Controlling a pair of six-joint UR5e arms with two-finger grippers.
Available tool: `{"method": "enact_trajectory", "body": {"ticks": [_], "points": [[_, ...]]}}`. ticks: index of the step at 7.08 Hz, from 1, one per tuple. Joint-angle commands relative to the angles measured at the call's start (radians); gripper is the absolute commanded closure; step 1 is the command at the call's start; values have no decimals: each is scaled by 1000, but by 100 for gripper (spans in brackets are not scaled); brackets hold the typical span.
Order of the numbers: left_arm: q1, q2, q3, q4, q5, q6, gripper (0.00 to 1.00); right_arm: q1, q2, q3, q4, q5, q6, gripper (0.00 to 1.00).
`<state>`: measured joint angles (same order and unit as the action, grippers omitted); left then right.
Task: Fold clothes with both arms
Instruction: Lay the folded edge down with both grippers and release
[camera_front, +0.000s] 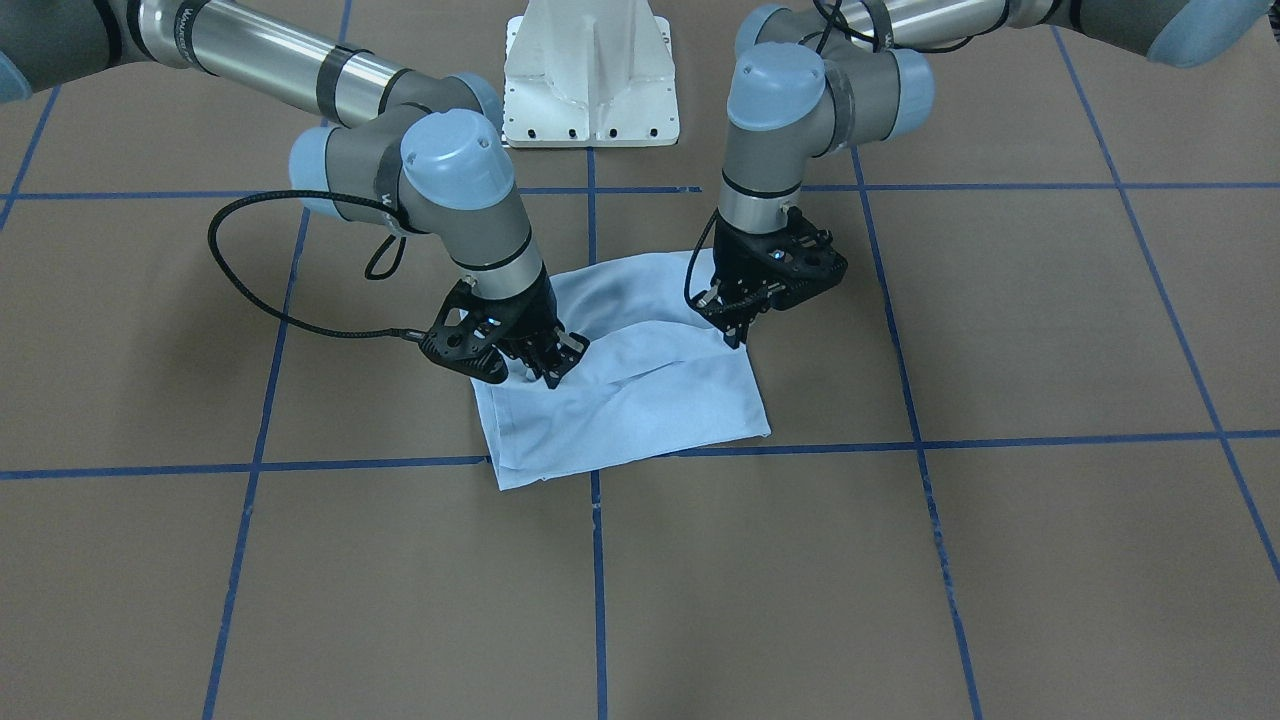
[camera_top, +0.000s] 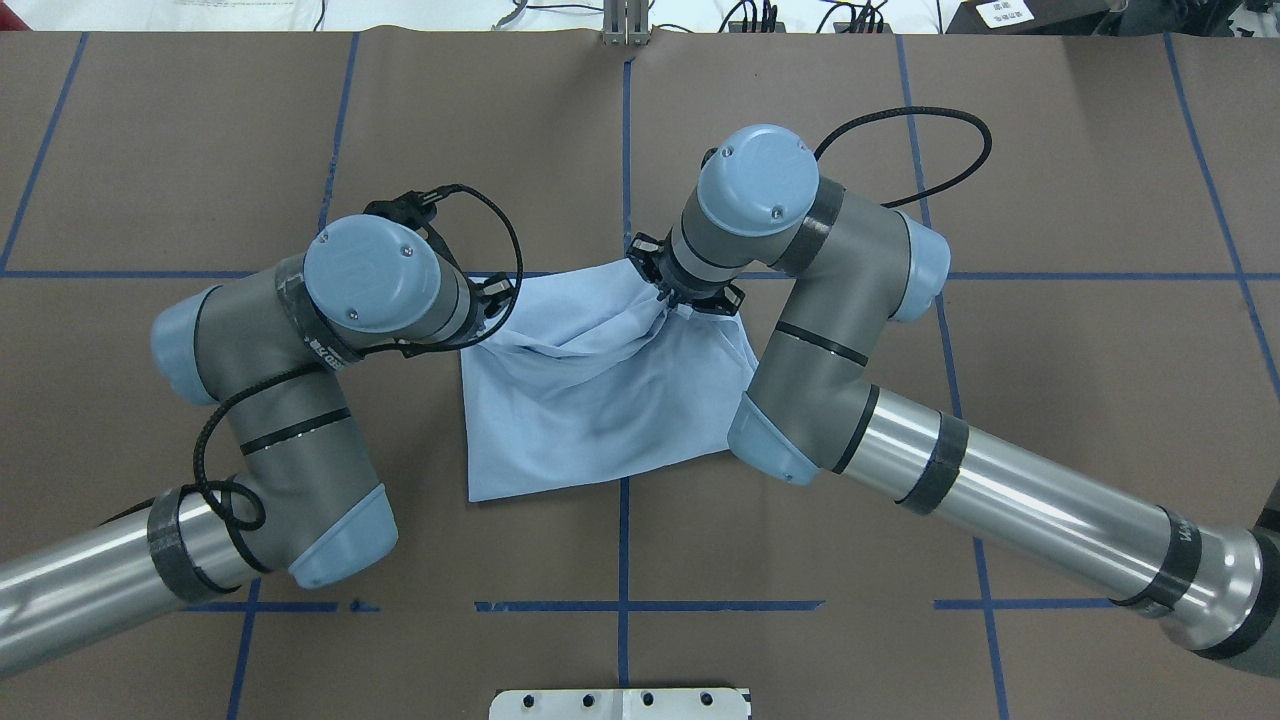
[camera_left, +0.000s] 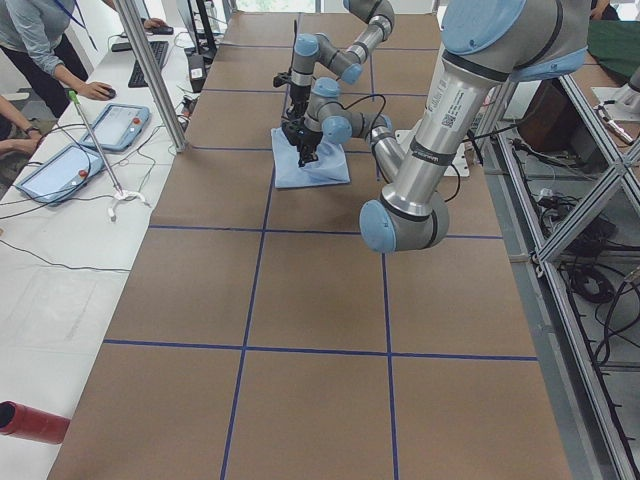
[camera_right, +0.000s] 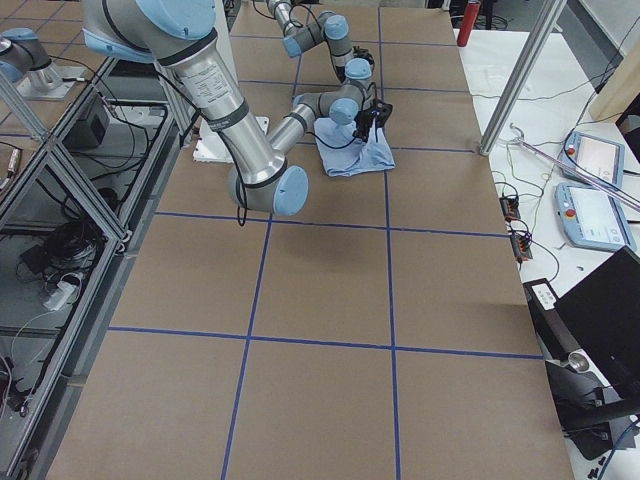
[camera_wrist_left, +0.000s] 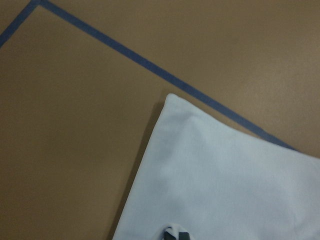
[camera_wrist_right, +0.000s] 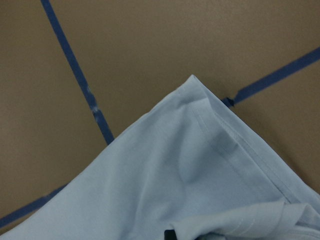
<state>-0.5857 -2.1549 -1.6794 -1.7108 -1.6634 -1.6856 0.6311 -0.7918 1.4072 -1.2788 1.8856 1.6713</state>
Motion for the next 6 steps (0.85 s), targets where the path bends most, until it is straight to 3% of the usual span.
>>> {"method": "enact_trajectory", "body": {"ticks": [1, 3, 5, 6], "points": [[-78, -14, 105, -102, -1, 108, 0, 68, 84, -166, 21, 17, -91, 0], [-114, -16, 107, -105, -12, 186, 0, 133, 91, -177, 19, 111, -126, 0], [-155, -10, 96, -101, -76, 302, 0, 125, 79, -137, -2, 116, -232, 0], [-157, -7, 89, -101, -85, 302, 0, 80, 85, -131, -86, 104, -304, 0]]}}
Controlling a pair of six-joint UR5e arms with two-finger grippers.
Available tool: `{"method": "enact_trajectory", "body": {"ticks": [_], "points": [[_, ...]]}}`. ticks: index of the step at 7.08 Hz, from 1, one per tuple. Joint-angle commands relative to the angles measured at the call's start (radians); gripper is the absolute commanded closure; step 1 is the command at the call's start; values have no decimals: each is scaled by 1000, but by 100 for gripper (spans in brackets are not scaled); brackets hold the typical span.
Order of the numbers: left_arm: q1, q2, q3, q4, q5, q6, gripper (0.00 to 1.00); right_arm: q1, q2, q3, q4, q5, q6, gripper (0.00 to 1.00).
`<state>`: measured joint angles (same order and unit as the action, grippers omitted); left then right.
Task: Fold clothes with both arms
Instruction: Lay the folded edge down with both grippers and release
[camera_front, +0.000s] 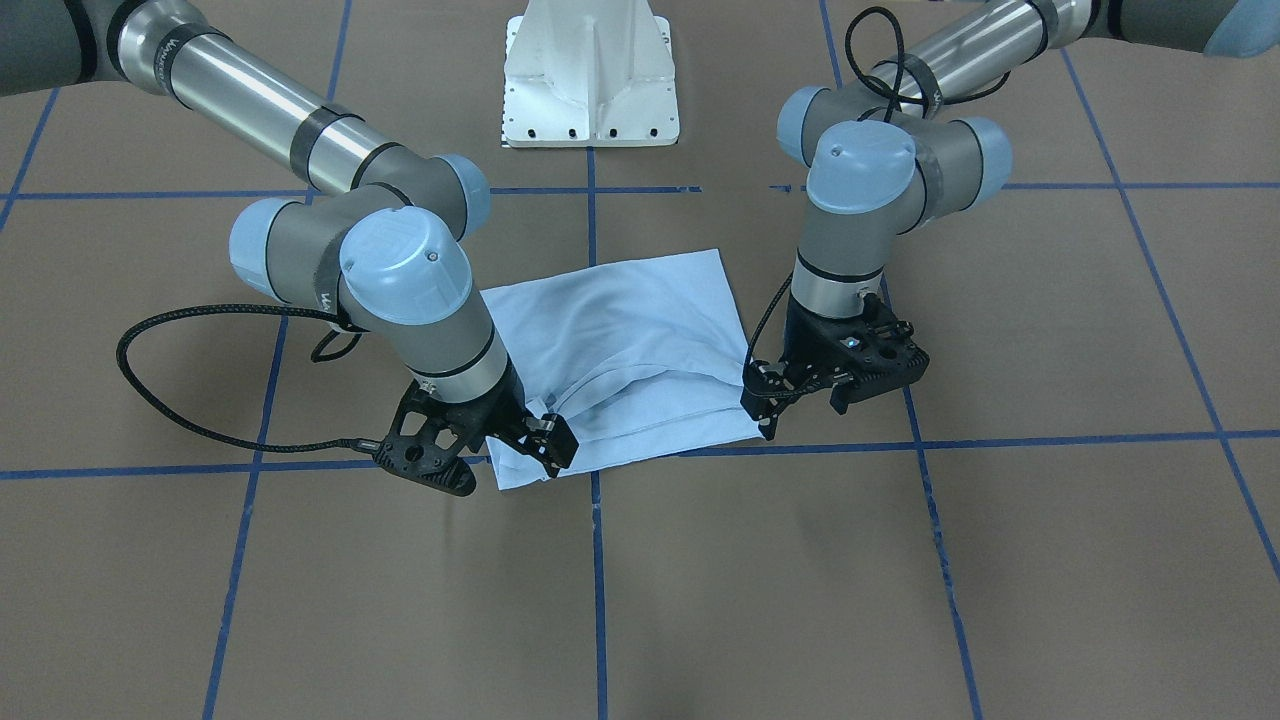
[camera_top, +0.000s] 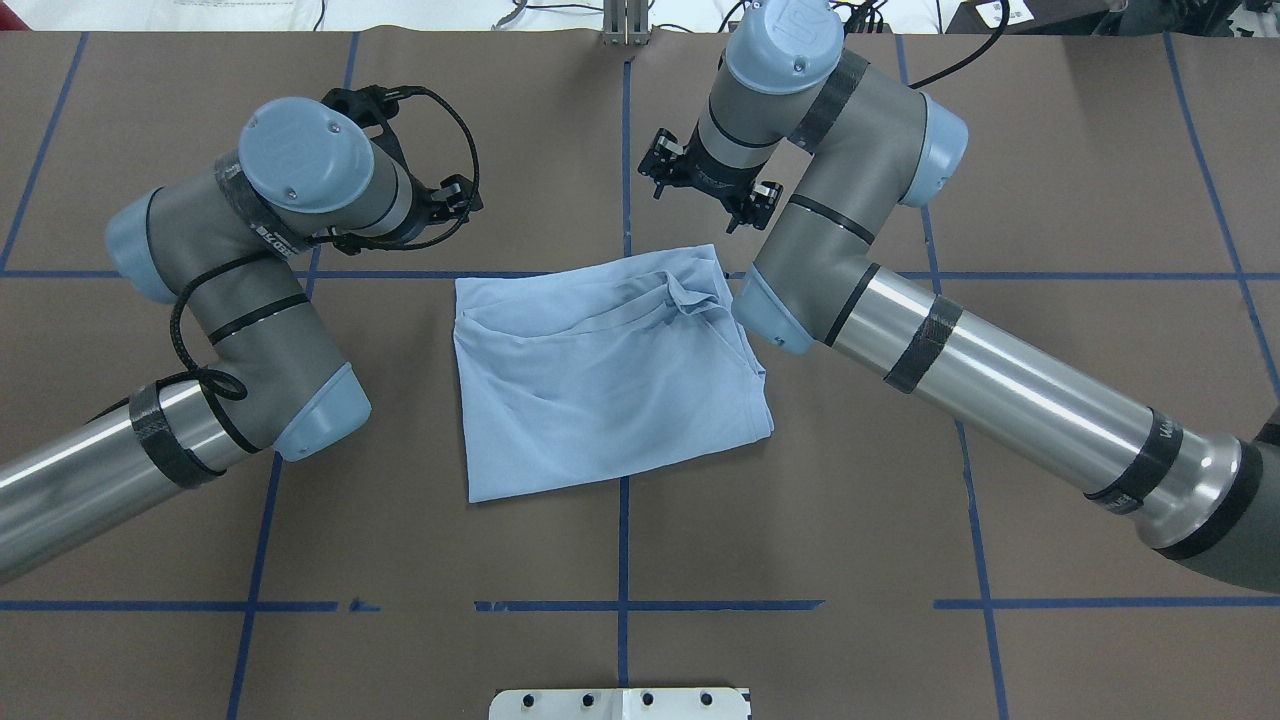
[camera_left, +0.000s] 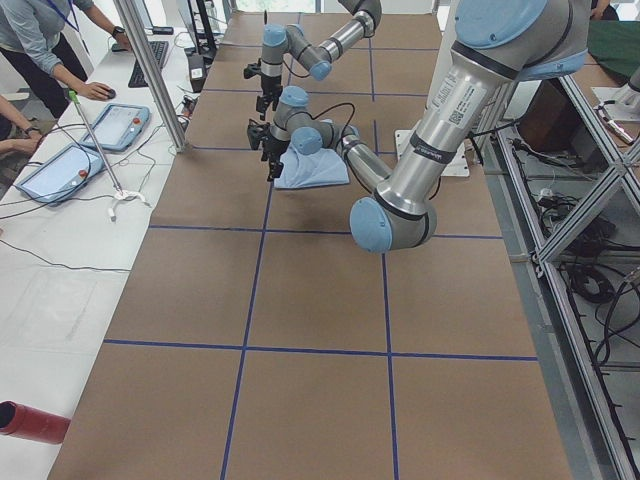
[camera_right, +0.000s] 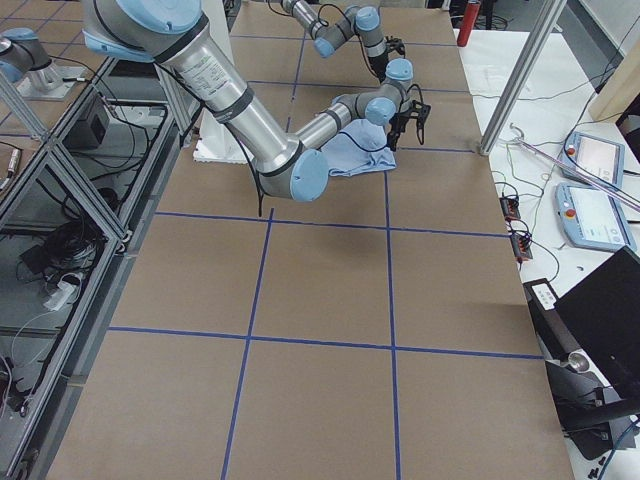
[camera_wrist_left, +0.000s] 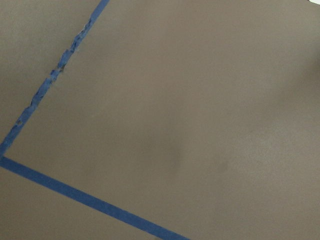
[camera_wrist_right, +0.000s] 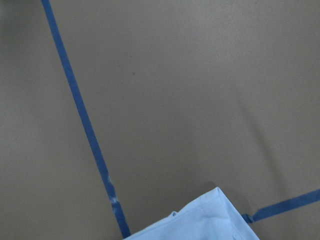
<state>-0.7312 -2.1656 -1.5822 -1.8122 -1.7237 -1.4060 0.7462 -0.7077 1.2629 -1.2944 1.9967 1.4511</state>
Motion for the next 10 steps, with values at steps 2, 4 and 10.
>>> {"method": "enact_trajectory", "body": {"ticks": [2, 4, 10], "points": [[-11, 7, -10, -1, -27, 22, 0, -120, 4, 71, -254, -82, -204, 0], [-11, 10, -9, -25, -25, 22, 0, -148, -1, 79, -313, -95, -297, 0], [-11, 4, -10, -27, -27, 21, 0, -102, -1, -14, -306, -122, -484, 0]]}}
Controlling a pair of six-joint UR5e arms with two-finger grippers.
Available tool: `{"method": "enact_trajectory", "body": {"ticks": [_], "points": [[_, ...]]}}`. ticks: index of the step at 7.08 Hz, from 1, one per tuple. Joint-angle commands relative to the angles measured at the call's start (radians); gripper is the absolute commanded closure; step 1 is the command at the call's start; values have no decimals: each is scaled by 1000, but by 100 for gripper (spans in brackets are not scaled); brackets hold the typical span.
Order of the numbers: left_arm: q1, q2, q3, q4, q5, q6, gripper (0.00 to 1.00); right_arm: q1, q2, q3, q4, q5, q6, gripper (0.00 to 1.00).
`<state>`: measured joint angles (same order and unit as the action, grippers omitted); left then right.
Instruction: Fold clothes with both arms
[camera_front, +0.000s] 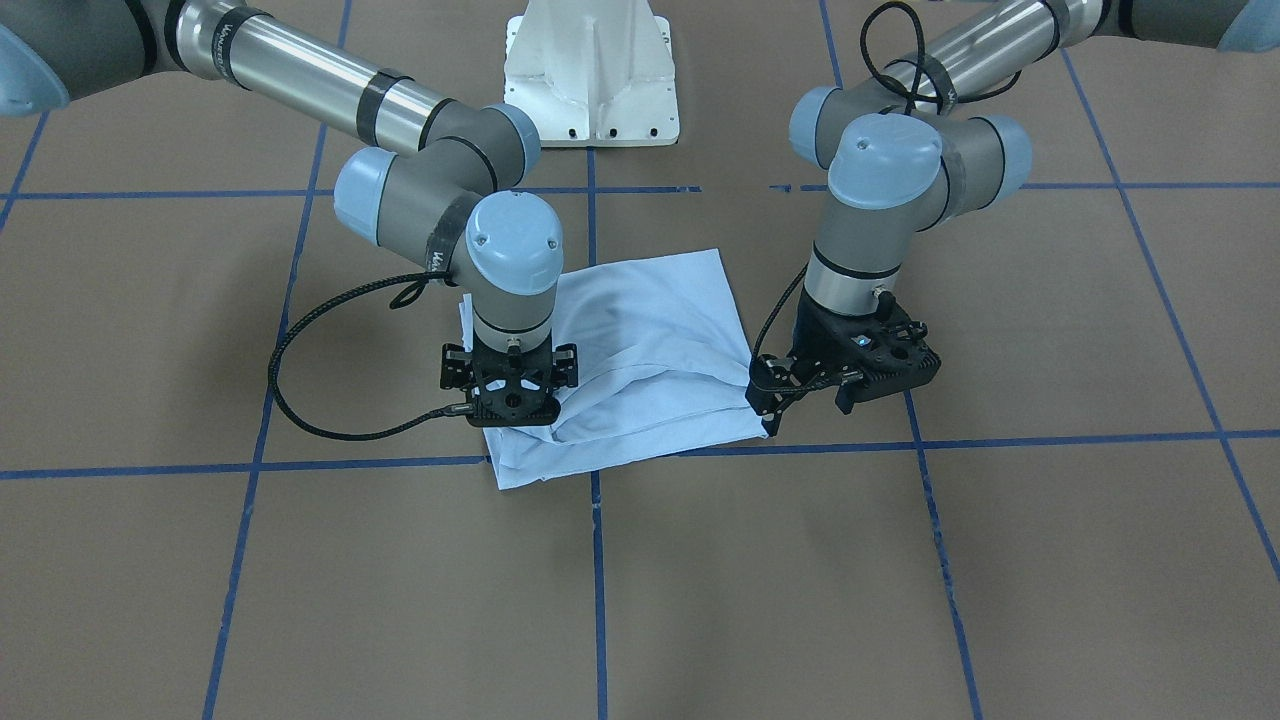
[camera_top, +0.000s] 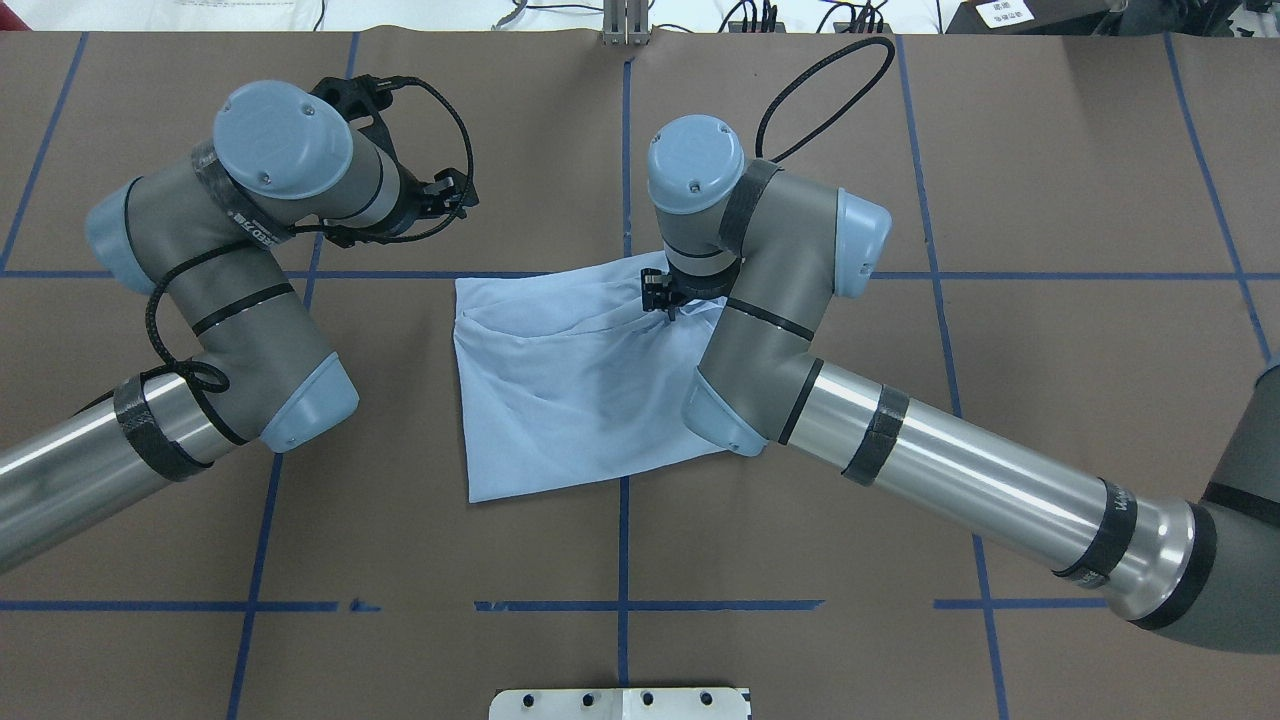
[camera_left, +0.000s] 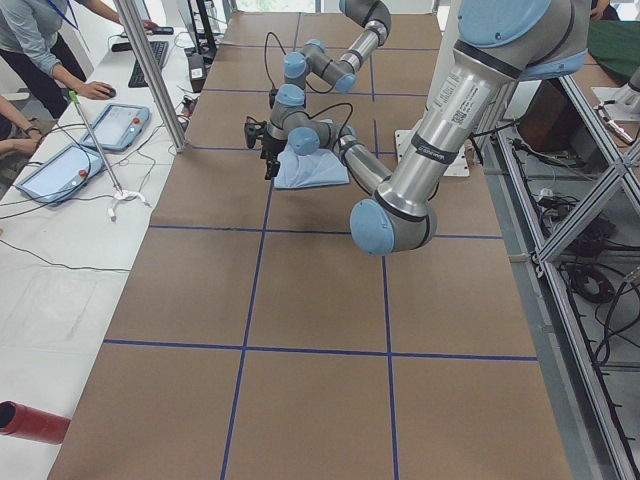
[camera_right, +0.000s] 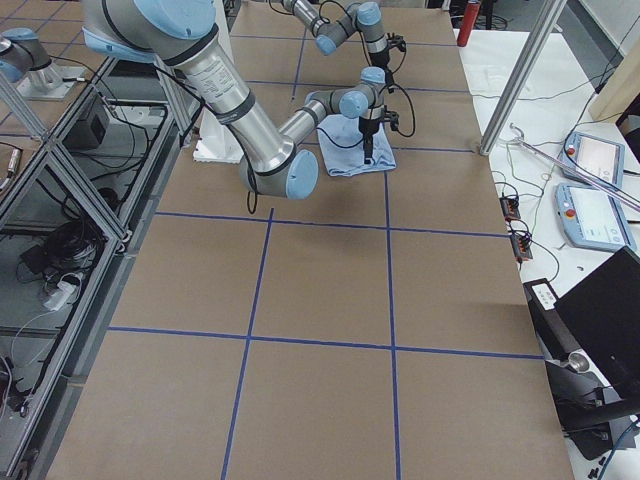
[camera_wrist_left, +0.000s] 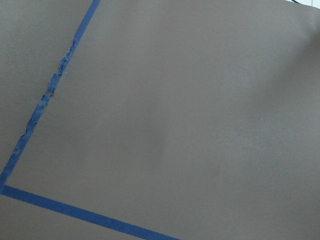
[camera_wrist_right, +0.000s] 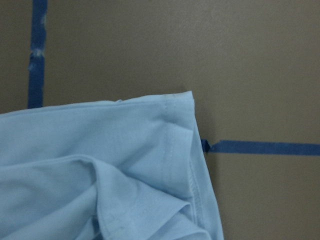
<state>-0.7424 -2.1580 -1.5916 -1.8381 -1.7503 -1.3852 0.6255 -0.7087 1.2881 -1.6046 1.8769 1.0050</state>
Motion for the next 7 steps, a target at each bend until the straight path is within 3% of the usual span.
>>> {"method": "enact_trajectory", "body": {"ticks": [1, 4, 5, 7], "points": [[0, -3, -1, -7, 0, 0, 0, 46, 2, -59, 9, -4, -67, 0], [-2, -6, -5, -12, -2, 3, 0, 158, 3, -62, 11, 7, -147, 0], [-38, -3, -17, -9, -41, 61, 0, 192, 5, -61, 34, 30, -172, 0], [-191, 80, -62, -6, -165, 293, 0, 322, -46, -5, 49, 201, -260, 0]]}}
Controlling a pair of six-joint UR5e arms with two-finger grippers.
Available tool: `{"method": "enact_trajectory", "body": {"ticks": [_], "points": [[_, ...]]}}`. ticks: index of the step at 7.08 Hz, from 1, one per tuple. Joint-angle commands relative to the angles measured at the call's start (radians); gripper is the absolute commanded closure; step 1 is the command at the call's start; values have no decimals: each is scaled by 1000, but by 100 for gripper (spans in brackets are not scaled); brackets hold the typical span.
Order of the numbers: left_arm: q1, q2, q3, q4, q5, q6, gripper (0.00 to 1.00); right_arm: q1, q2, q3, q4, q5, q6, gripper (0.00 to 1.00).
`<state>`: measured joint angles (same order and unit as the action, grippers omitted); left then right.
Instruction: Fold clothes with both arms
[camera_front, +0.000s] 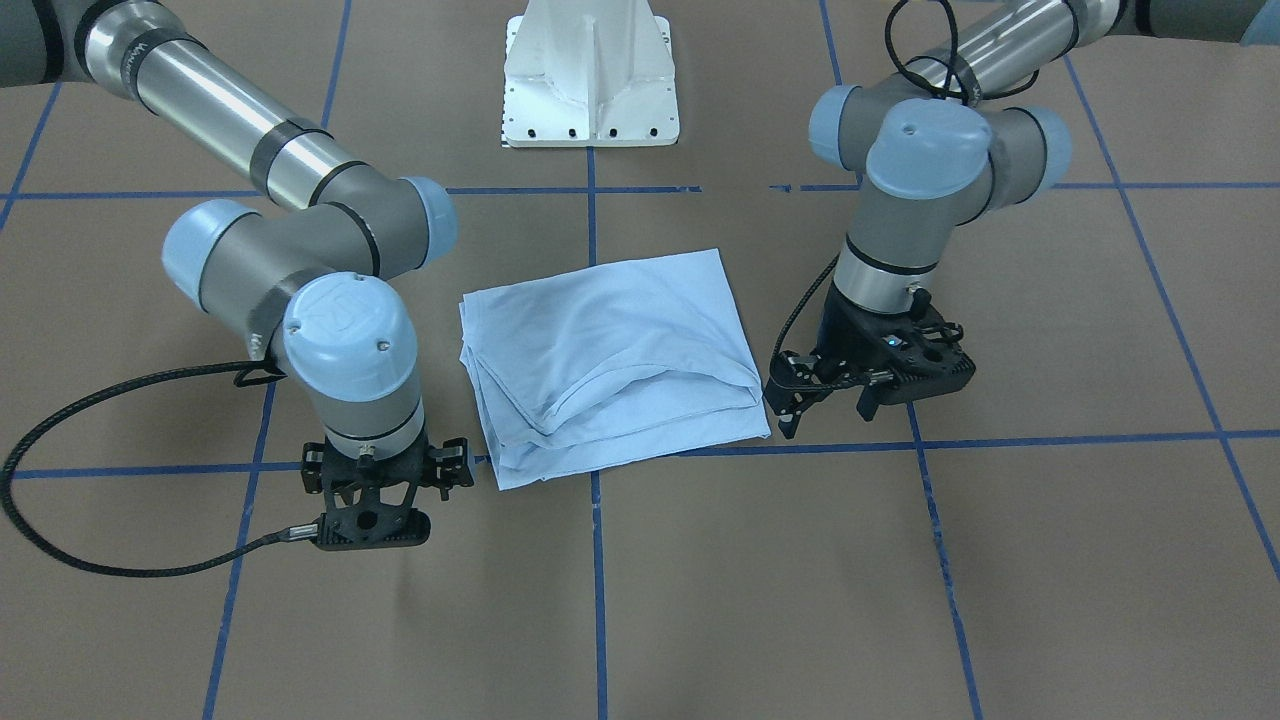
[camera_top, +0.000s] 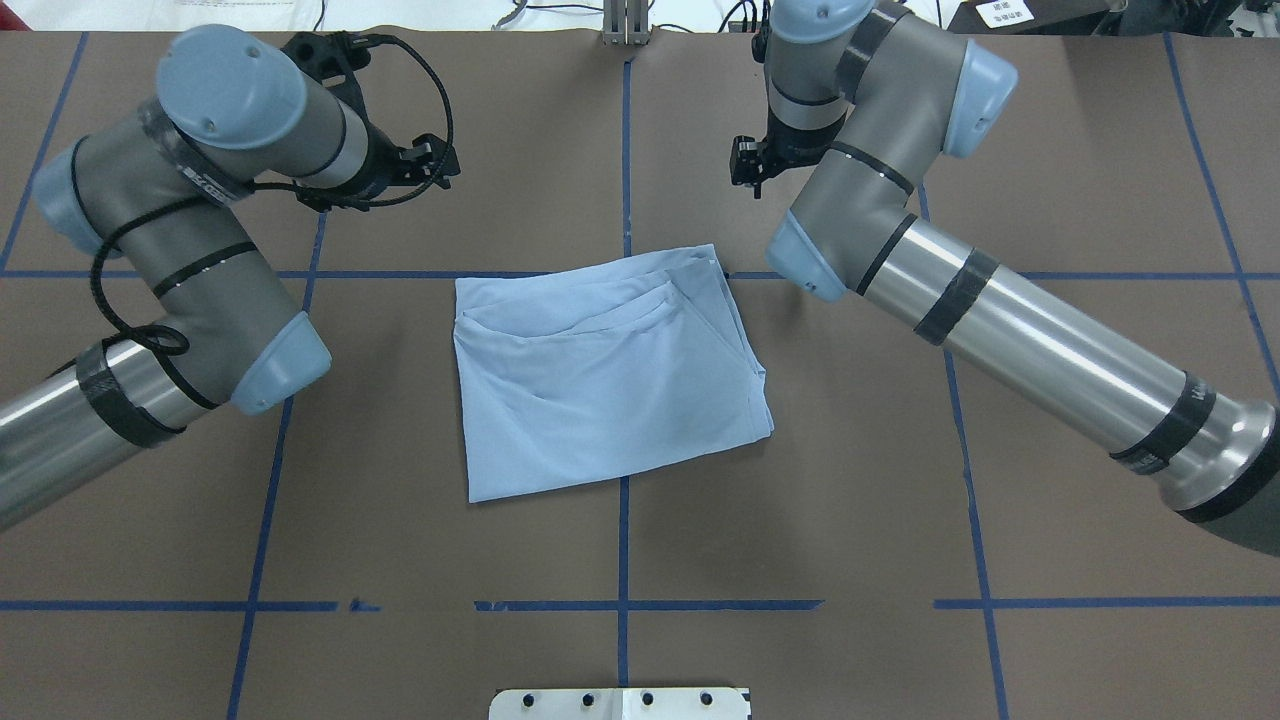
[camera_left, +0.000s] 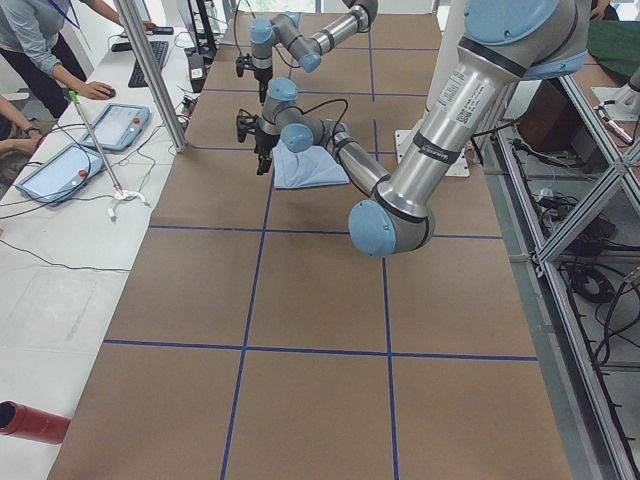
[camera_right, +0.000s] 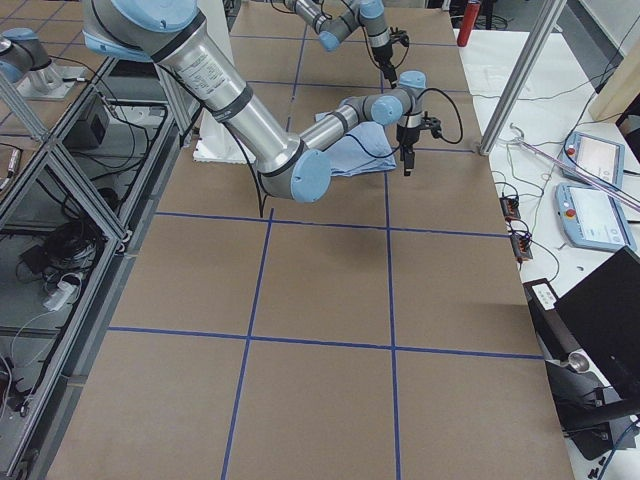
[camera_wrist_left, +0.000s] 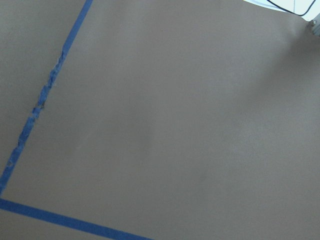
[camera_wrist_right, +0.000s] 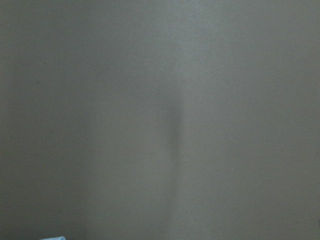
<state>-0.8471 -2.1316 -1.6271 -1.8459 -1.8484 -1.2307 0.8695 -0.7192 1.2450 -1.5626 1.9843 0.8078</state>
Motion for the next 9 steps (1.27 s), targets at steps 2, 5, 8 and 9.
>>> {"method": "enact_trajectory", "body": {"ticks": [2, 5, 8, 9], "points": [[-296, 140, -23, 13, -188, 468, 0, 242, -199, 143, 3, 204, -297, 0], [-595, 206, -14, 198, -267, 1080, 0, 532, -478, 189, -2, 370, -783, 0], [-731, 367, -8, 226, -351, 1512, 0, 756, -703, 232, -59, 433, -1182, 0], [-731, 437, -25, 214, -354, 1522, 0, 770, -730, 249, -101, 433, -1202, 0]]}}
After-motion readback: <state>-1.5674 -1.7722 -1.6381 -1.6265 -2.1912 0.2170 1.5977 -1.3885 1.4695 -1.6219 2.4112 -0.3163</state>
